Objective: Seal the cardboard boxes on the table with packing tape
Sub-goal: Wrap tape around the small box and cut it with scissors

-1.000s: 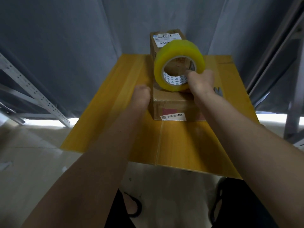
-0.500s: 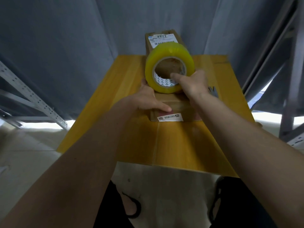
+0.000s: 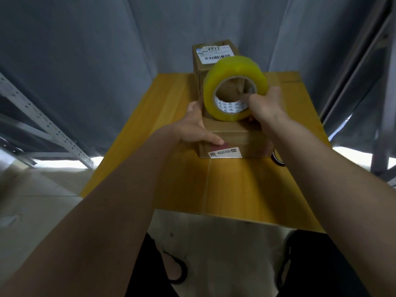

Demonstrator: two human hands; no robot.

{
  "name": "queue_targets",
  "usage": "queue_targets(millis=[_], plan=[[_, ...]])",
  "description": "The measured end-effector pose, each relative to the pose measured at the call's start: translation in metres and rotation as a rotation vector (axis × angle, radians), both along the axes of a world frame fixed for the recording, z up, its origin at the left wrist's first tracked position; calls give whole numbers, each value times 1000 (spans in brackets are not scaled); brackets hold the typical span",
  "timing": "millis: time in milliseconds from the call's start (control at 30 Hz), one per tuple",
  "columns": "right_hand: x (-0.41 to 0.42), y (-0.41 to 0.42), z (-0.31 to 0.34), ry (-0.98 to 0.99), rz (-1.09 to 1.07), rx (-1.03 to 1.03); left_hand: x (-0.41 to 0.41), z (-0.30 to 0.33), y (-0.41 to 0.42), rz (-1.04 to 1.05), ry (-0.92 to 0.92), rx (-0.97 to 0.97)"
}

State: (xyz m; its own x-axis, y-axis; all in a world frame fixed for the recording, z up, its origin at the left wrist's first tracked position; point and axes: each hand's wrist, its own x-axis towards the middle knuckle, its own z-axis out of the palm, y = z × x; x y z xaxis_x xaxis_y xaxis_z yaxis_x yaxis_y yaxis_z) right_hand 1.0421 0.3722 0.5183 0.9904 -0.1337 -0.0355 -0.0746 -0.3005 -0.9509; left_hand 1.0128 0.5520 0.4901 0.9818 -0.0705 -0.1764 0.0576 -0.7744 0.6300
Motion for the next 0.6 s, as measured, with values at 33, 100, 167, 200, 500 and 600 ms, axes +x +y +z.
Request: queue_targets(millis=[33,100,167,200,500,600], plan=[[1,-5,1,2,-8,-8,0,0,0,2,3,-14],[2,-12,1,-2,-9,-26,0,0,0,4,18,-28],[1,-14,2,-8,4,-31,-1,0,0,3,23,-26],[1,-14,2,-4,10,-40,-2,1,0,3,24,-22],[10,-47,12,-16,8,-209,-3,4,0,6,46,37],[6,-43,2,-31,-66,-140,-4,7,-2,3,52,74]])
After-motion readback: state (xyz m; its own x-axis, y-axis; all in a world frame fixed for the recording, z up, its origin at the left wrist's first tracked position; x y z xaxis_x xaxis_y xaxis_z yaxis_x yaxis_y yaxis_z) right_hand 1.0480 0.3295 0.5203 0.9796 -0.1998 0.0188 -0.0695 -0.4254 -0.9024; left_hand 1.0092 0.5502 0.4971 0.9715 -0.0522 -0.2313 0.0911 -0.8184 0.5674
